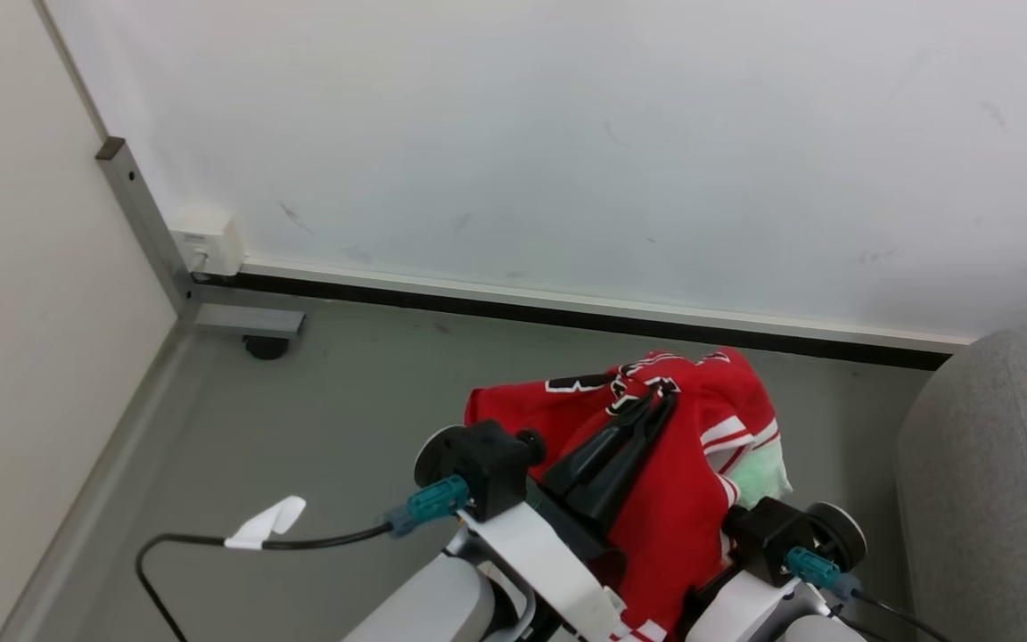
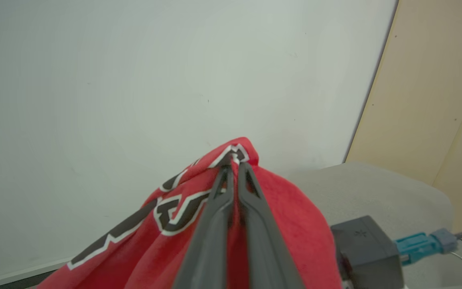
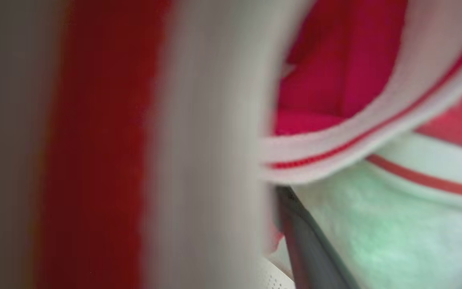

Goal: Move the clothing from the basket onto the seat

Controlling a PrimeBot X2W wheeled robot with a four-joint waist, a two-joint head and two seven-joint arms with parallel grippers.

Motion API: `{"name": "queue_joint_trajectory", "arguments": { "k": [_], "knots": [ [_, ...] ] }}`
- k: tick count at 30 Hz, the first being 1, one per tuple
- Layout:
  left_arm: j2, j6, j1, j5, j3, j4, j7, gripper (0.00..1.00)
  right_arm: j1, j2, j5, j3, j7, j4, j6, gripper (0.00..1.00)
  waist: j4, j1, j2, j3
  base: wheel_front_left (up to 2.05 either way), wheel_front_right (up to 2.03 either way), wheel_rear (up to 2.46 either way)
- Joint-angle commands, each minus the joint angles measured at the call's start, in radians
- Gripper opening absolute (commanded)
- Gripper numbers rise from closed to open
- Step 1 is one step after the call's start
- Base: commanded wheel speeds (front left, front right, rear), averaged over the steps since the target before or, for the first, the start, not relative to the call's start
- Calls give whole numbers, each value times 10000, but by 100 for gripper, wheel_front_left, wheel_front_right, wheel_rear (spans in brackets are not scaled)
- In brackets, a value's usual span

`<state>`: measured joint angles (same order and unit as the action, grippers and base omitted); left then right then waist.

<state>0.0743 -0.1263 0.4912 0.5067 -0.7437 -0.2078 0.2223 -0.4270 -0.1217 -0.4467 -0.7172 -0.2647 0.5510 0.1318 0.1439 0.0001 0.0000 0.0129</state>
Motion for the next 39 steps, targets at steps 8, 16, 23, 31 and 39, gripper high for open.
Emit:
{"name": "queue_joint_trajectory", "arguments": {
  "k": [8, 16, 23, 31, 39],
  "knots": [
    [124, 12, -45, 249, 53, -3, 94, 0, -39, 91, -240, 30, 5, -115, -21, 0, 51, -1, 0, -19, 0, 0, 0],
    [259, 128, -140, 336, 226, -187, 183, 0, 254, 71, -171, 464, 5, -343, -21, 0, -234, -1, 0, -93, 0, 0, 0],
    [319, 208, -264, 414, 274, -247, 219, 100, 480, 104, 33, 1047, 4, -723, -21, 0, -569, -1, 0, -144, 0, 0, 0],
    [473, 239, -422, 377, 255, -194, 271, 100, 848, 75, 288, 2028, 0, -1282, -21, 0, -1138, -1, 0, -184, 0, 0, 0],
    [668, 249, -522, 201, 182, -203, 333, 100, 1177, -97, 448, 3010, 1, -1840, -21, 0, -2104, -1, 0, -182, 0, 0, 0]
  ]
}}
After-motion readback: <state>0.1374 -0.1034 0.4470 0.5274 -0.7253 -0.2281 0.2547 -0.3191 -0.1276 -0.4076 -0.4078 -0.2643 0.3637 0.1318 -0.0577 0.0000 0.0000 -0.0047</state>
